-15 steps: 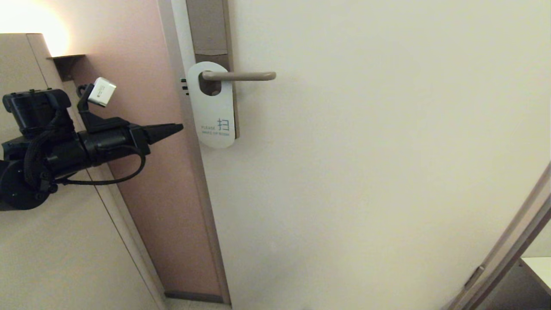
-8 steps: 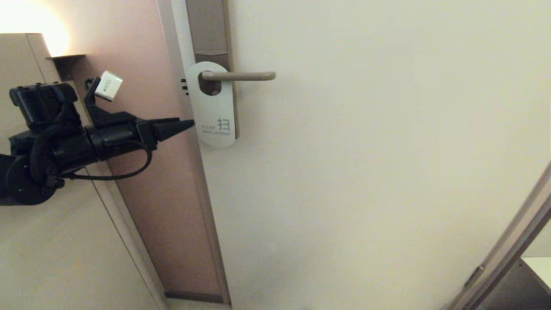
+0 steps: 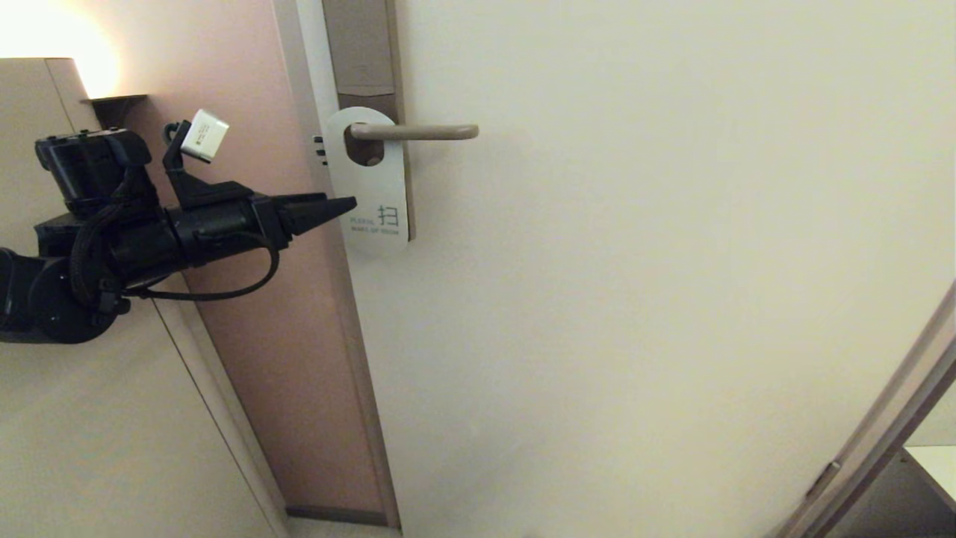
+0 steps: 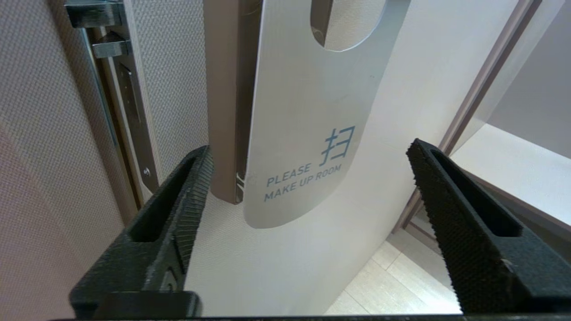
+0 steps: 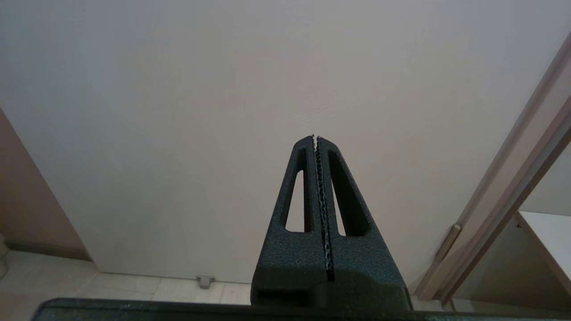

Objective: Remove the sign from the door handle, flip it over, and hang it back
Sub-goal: Take down the sign

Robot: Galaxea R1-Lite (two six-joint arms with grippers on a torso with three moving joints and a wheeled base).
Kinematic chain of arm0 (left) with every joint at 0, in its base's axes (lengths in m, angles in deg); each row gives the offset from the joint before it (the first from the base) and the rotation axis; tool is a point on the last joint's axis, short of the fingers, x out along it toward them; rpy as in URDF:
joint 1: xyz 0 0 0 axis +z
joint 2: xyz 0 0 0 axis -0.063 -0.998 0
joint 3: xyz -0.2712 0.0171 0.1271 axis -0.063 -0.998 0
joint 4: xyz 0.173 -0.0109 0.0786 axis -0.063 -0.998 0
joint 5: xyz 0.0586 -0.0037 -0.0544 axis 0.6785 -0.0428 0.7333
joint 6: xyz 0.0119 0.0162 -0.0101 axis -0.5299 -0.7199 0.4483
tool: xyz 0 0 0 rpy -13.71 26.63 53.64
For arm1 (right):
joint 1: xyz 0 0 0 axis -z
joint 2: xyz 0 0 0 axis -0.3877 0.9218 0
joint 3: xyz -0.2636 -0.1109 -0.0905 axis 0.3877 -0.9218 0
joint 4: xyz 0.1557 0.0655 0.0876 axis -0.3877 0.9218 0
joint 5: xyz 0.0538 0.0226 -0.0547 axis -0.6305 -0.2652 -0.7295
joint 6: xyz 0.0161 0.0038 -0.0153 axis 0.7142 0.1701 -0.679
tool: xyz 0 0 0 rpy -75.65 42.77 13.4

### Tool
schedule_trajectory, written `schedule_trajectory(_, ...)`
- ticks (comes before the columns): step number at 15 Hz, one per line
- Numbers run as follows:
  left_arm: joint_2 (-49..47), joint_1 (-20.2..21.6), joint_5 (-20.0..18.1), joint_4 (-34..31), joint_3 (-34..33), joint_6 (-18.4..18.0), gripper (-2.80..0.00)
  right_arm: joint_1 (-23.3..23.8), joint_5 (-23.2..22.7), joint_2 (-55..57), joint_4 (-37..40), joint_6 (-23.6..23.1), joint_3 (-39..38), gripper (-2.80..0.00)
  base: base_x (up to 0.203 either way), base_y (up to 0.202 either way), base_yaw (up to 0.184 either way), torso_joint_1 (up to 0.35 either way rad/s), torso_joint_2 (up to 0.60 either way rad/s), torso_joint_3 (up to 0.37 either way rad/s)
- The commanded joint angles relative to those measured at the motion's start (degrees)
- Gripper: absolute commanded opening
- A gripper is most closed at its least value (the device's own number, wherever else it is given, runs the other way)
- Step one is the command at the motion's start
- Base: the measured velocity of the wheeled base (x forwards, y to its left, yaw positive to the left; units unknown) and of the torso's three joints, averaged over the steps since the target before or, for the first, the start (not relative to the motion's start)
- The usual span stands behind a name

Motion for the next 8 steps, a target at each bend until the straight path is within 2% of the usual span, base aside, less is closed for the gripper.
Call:
schedule_trajectory(1, 0.2, -0.3, -0.3, 0.2, -0.1, 0.1, 0.00, -0.1, 0.0, 0.1, 0.0, 0.0, 0.0, -2.80, 0.000, 0.000, 0.000, 0.000, 0.00, 0.000)
schedule_trajectory(8, 1.2, -2.7, -0.3, 0.2, -1.7, 0.1, 0.00, 0.0, 0.0, 0.1, 0.0, 0.0, 0.0, -2.80, 0.000, 0.000, 0.000, 0.000, 0.00, 0.000)
